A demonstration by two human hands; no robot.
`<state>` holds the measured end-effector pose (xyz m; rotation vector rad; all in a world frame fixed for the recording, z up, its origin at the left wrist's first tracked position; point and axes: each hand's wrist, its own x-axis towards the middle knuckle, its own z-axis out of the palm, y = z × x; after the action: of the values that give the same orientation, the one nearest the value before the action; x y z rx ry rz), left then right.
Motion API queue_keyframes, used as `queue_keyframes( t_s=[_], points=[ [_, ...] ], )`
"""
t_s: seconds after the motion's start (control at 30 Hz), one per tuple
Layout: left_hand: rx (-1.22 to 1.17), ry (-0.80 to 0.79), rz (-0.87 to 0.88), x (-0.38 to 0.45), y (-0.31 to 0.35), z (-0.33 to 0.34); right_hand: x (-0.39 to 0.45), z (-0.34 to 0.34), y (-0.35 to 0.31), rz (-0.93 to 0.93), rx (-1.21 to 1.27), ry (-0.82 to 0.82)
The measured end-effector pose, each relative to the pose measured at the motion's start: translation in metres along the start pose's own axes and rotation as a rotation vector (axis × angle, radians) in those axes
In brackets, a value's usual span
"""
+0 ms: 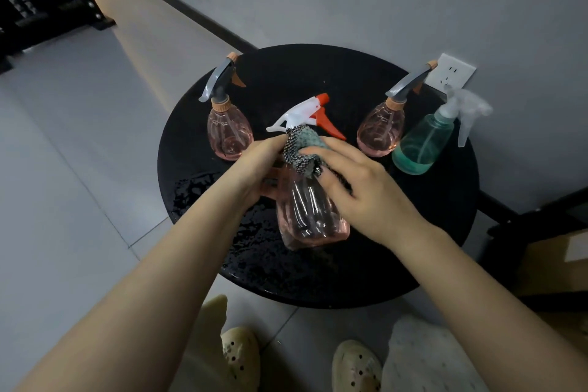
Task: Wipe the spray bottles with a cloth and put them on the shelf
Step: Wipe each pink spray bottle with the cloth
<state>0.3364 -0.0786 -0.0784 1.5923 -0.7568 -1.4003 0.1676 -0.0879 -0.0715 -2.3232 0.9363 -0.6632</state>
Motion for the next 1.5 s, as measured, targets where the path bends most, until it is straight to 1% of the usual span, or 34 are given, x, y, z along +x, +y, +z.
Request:
queue_keyframes(
  t_s=[0.1, 0.17, 0.23, 0.3, 0.37, 0.43, 0.5, 0.53, 0.6, 0.73, 0.9, 0.97, 1.0, 1.07, 1.1, 1.13, 1.2, 1.23, 1.27, 1.33, 1.4, 1.47, 1.5],
  points=[
    [-0.014, 0.01, -0.008, 0.0, 0.003, -0.002, -0.001, 0.002, -0.003, 0.013, 0.002, 0.02],
    [-0.004, 0.018, 0.004, 0.0, 0.004, -0.004, -0.003, 0.001, -0.004, -0.035, -0.053, 0.014],
    [-0.003, 0.042, 0.001, 0.0, 0.006, -0.009, -0.009, -0.002, -0.002, -0.185, -0.134, -0.018],
    [-0.017, 0.06, -0.013, 0.001, 0.007, -0.015, -0.019, -0.005, 0.001, -0.373, -0.203, -0.1],
    [-0.019, 0.078, -0.005, 0.001, 0.009, -0.02, -0.028, -0.007, 0.003, -0.513, -0.247, -0.167],
    [-0.012, 0.097, -0.002, 0.001, 0.009, -0.02, -0.033, -0.006, 0.005, -0.588, -0.297, -0.185],
    [-0.02, 0.098, 0.004, 0.001, 0.01, -0.019, -0.034, -0.004, 0.009, -0.594, -0.326, -0.148],
    [-0.021, 0.097, 0.008, 0.001, 0.01, -0.018, -0.032, -0.003, 0.01, -0.559, -0.321, -0.109],
    [0.007, 0.076, 0.009, 0.001, 0.01, -0.015, -0.026, -0.002, 0.01, -0.415, -0.261, -0.03],
    [0.066, 0.024, 0.004, -0.001, 0.004, -0.006, -0.01, 0.006, 0.01, 0.018, 0.03, 0.082],
    [0.054, 0.039, -0.019, -0.002, 0.003, -0.006, -0.004, 0.008, 0.015, 0.379, 0.289, 0.278],
    [0.053, 0.046, -0.015, -0.002, 0.002, -0.006, -0.003, 0.002, 0.015, 0.477, 0.433, 0.336],
    [0.054, 0.049, -0.011, -0.002, 0.001, -0.006, -0.003, -0.002, 0.012, 0.487, 0.496, 0.378],
    [0.05, 0.066, -0.003, 0.0, -0.002, -0.006, -0.003, -0.011, 0.001, 0.407, 0.512, 0.446],
    [0.054, 0.072, -0.004, 0.0, -0.003, -0.005, -0.003, -0.012, -0.005, 0.32, 0.494, 0.424],
    [0.06, 0.076, -0.002, 0.001, -0.003, -0.006, -0.004, -0.011, -0.011, 0.223, 0.484, 0.342],
    [0.02, 0.069, -0.004, 0.004, -0.004, -0.004, -0.007, -0.004, -0.015, 0.092, 0.462, 0.098],
    [-0.021, 0.064, -0.009, 0.005, -0.004, -0.004, -0.008, 0.0, -0.011, 0.049, 0.414, 0.017],
    [-0.058, 0.057, -0.015, 0.006, -0.005, -0.003, -0.009, 0.003, -0.008, 0.002, 0.322, -0.015],
    [-0.094, 0.041, -0.022, 0.005, -0.004, -0.002, -0.01, 0.005, -0.001, -0.085, 0.13, -0.004],
    [-0.095, 0.027, -0.025, 0.005, -0.004, 0.0, -0.011, 0.006, 0.001, -0.036, 0.04, -0.043],
    [-0.088, 0.016, -0.027, 0.005, -0.003, 0.0, -0.013, 0.008, -0.002, 0.054, 0.024, -0.169],
    [-0.094, 0.011, -0.037, 0.006, -0.004, 0.0, -0.015, 0.011, -0.003, 0.066, -0.009, -0.217]
  ],
)
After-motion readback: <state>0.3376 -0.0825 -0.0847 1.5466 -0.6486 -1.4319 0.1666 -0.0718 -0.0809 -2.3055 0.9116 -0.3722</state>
